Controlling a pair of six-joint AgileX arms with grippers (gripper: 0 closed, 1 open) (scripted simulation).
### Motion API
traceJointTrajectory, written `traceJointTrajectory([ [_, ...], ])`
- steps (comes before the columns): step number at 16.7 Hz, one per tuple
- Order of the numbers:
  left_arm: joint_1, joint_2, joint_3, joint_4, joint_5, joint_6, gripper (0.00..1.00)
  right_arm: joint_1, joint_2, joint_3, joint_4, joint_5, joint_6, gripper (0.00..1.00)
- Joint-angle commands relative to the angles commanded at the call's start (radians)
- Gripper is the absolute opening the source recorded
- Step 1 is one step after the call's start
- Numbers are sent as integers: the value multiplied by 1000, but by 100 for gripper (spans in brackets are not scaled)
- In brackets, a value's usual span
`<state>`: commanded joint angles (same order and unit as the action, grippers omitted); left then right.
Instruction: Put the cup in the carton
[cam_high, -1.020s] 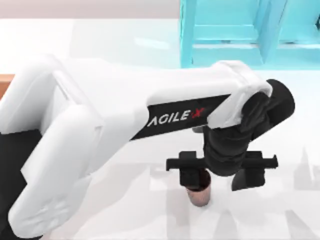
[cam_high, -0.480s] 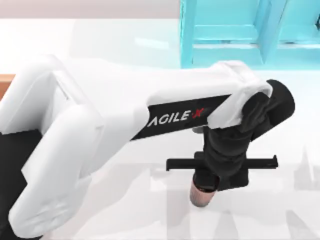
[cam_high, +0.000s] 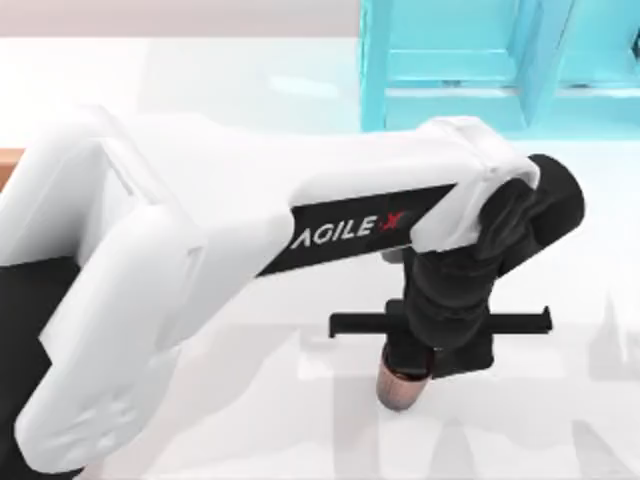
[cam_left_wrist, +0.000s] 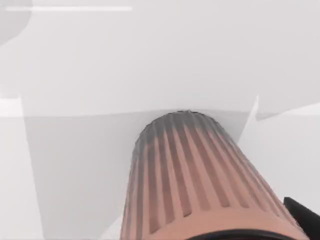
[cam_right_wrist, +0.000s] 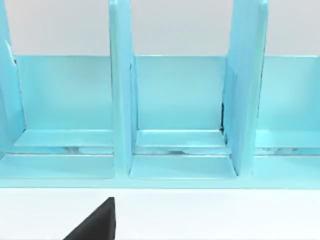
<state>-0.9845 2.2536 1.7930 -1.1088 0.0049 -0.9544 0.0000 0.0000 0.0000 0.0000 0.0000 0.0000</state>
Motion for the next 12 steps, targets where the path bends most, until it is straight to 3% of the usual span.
traceJointTrajectory([
  [5, 200, -73, -6, -64, 12, 197, 0, 0, 0, 0, 0, 0, 0, 100],
  [12, 751, -268, -46, -234, 34, 744, 0, 0, 0, 0, 0, 0, 0, 100],
])
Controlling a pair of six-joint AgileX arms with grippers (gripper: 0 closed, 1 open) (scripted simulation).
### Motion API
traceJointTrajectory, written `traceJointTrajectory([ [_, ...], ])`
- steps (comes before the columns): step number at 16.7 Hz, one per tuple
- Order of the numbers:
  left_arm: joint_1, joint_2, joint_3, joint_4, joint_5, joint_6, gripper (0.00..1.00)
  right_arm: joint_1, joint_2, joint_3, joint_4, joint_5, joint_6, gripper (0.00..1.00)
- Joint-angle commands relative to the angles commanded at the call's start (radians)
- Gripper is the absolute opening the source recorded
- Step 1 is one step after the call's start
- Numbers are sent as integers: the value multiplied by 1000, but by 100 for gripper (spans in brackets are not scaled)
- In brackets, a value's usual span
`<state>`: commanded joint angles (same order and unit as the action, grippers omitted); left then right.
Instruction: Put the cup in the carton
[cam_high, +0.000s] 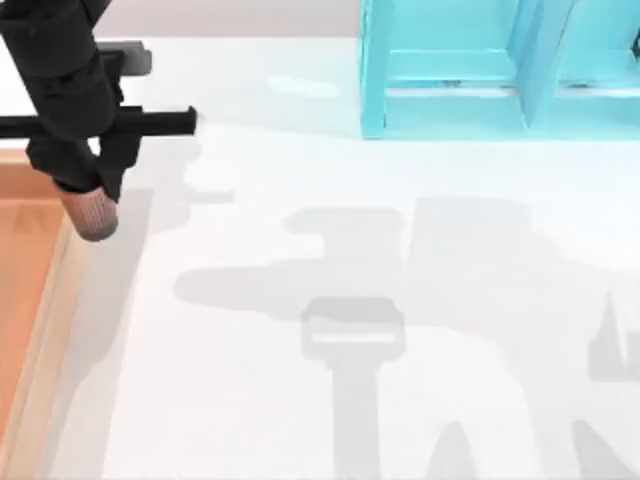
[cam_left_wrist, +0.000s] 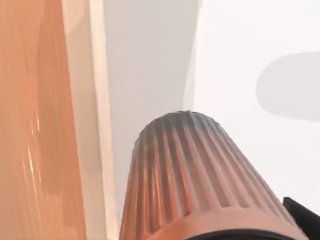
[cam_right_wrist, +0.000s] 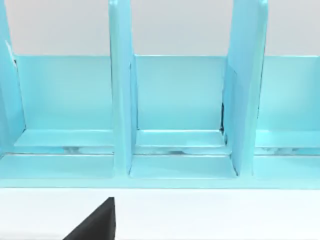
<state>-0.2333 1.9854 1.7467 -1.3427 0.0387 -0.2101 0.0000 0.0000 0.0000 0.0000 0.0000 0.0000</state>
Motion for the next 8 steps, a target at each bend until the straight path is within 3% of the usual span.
traceJointTrajectory([
  [4, 300, -111, -37, -85, 13, 301, 0, 0, 0, 0, 0, 0, 0, 100],
  [8, 459, -182, -60, -132, 24, 460, 0, 0, 0, 0, 0, 0, 0, 100],
])
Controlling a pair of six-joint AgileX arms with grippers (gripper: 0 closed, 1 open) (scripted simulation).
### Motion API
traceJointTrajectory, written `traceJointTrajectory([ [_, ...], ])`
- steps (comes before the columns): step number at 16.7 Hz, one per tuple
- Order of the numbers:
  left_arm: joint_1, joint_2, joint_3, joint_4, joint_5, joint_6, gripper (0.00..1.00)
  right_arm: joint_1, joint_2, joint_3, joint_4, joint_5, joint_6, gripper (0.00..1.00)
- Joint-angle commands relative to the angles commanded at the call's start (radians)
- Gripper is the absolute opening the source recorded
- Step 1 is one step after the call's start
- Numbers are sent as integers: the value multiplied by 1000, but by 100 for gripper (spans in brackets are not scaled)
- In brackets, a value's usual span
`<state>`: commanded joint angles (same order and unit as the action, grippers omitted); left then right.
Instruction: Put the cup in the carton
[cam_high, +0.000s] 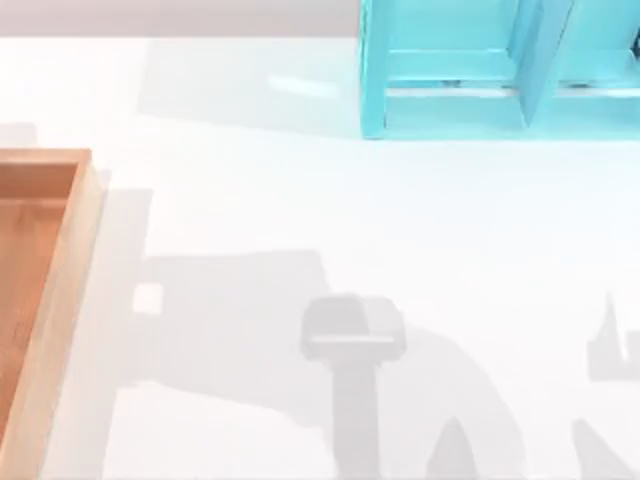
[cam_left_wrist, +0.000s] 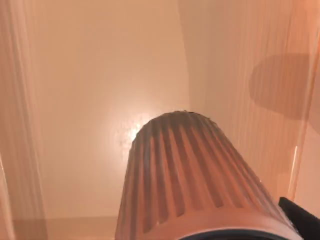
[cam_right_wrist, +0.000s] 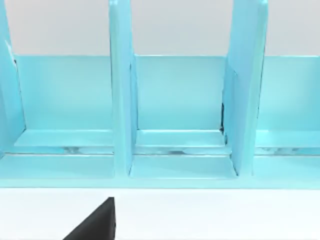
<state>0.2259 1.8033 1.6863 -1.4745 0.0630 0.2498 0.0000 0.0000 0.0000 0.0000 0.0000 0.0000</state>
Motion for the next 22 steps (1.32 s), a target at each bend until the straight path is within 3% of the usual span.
traceJointTrajectory([
  [7, 14, -4, -15, 13, -2, 18, 0, 0, 0, 0, 0, 0, 0, 100],
  [14, 28, -6, -236, 231, 1, 29, 0, 0, 0, 0, 0, 0, 0, 100],
  [19, 30, -6, -256, 250, 1, 30, 0, 0, 0, 0, 0, 0, 0, 100],
  [22, 30, -6, -256, 250, 1, 30, 23, 0, 0, 0, 0, 0, 0, 100],
])
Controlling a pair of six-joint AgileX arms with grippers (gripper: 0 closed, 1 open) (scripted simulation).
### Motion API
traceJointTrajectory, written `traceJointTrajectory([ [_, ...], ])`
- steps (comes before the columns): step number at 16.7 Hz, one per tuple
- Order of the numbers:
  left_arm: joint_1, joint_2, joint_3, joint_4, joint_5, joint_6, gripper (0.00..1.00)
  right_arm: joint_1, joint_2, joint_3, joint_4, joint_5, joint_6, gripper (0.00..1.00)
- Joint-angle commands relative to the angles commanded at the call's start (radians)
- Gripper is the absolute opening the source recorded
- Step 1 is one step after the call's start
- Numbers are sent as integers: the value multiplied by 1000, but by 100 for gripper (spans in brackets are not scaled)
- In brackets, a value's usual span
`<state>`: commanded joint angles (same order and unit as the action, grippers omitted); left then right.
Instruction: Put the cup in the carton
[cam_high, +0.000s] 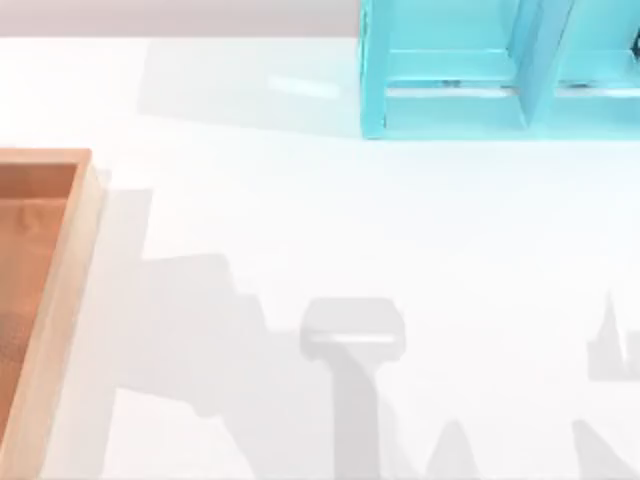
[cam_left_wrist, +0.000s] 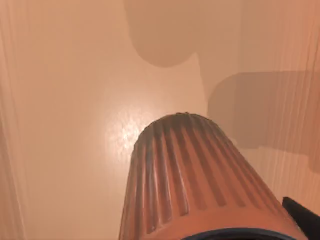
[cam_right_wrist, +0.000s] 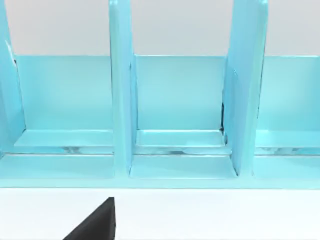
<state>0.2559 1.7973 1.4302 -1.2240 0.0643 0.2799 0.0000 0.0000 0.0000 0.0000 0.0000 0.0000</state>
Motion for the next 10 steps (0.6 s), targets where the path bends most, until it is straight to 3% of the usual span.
traceJointTrajectory([
  [10, 0, 0, 0, 0, 0, 0, 98, 0, 0, 0, 0, 0, 0, 100],
])
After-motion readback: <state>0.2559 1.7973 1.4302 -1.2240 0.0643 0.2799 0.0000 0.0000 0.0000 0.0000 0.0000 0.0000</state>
